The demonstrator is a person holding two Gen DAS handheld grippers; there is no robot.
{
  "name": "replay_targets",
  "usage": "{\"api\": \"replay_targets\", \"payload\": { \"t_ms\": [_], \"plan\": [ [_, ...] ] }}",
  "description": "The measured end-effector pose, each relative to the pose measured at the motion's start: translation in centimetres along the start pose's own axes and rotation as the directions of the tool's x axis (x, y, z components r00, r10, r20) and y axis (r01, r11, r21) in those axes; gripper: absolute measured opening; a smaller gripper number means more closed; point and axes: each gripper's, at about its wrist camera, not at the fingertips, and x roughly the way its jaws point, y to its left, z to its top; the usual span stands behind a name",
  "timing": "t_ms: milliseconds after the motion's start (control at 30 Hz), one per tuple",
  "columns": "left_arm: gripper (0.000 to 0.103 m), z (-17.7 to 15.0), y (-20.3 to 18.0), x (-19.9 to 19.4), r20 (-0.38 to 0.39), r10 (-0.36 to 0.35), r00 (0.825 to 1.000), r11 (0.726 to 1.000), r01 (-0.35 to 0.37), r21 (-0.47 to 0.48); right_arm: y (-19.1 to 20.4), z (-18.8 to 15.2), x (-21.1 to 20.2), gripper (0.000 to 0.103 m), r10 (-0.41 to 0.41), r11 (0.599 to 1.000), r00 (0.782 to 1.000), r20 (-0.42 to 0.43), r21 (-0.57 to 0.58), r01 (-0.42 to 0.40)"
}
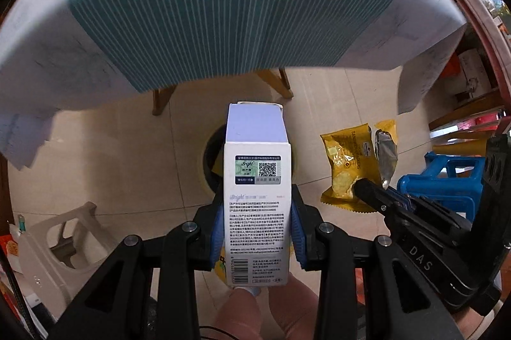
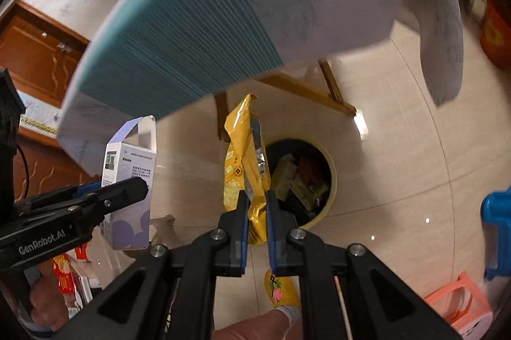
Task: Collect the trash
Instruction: 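Carry the white box and yellow wrapper over the black bin, then open both tools above the bin to drop the box and wrapper, then raise both open tools back toward the pulp tray and red packet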
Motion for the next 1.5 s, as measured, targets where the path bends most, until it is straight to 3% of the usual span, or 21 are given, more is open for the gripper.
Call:
{"api": "replay_targets", "payload": {
  "t_ms": [233, 567, 633, 700, 800, 900, 967, 1033, 1100, 1333, 1500],
  "plan": [
    [0.034, -0.3, 0.4, 7.4, -0.016, -0.003, 1.000, 1.000, 0.003, -0.005, -3.1, -1.4, 6.4, 0.009, -0.040, 0.998, 0.999, -0.033, 0.036, 0.042],
    [0.036, 1.4, 1.3, 15.0, -0.026, 0.007, 1.000, 1.000, -0.007, -0.007, -4.9, -0.6, 15.0, 0.009, -0.082, 0.997, 0.994, -0.070, -0.015, 0.081],
    [0.054, 1.7, 2.0, 15.9, -0.036, 0.014, 0.999, 1.000, -0.014, -0.013, -4.8, -0.4, 16.1, 0.009, -0.080, 0.997, 0.994, -0.076, -0.025, 0.079],
    [0.066, 2.0, 2.5, 16.2, -0.023, 0.031, 0.999, 0.999, -0.031, -0.021, -4.9, -0.2, 17.1, 0.012, -0.071, 0.997, 0.994, -0.081, -0.026, 0.069],
    [0.076, 2.4, 3.2, 16.3, -0.013, 0.049, 0.999, 0.999, -0.049, -0.023, -5.1, 0.0, 18.2, 0.012, -0.044, 0.999, 0.995, -0.087, -0.004, 0.043],
    [0.077, 2.8, 3.9, 16.3, -0.028, 0.065, 0.997, 0.997, -0.066, -0.038, -5.3, 0.2, 18.7, 0.014, -0.033, 0.999, 0.995, -0.093, 0.015, 0.035],
    [0.077, 2.9, 4.2, 15.9, -0.030, 0.066, 0.997, 0.996, -0.068, -0.053, -5.1, 0.4, 18.7, 0.023, -0.040, 0.999, 0.995, -0.094, 0.014, 0.041],
    [0.077, 2.9, 4.5, 15.1, -0.012, 0.062, 0.998, 0.996, -0.063, -0.069, -4.9, 0.5, 18.4, 0.039, -0.030, 0.999, 0.996, -0.088, 0.015, 0.031],
    [0.077, 2.8, 4.7, 14.1, 0.009, 0.064, 0.998, 0.995, -0.063, -0.075, -4.7, 0.7, 18.1, 0.043, -0.021, 1.000, 0.997, -0.078, 0.007, 0.021],
    [0.077, 2.3, 3.9, 8.8, 0.081, 0.093, 0.992, 0.995, -0.089, -0.048, -3.4, 1.0, 14.9, 0.043, -0.039, 0.999, 0.998, -0.050, 0.002, 0.039],
    [0.077, 1.7, 3.7, 3.4, 0.116, 0.059, 0.992, 0.997, -0.053, -0.057, -1.9, 1.1, 10.2, 0.043, -0.040, 0.999, 0.999, 0.001, 0.015, 0.040]
  ]
}}
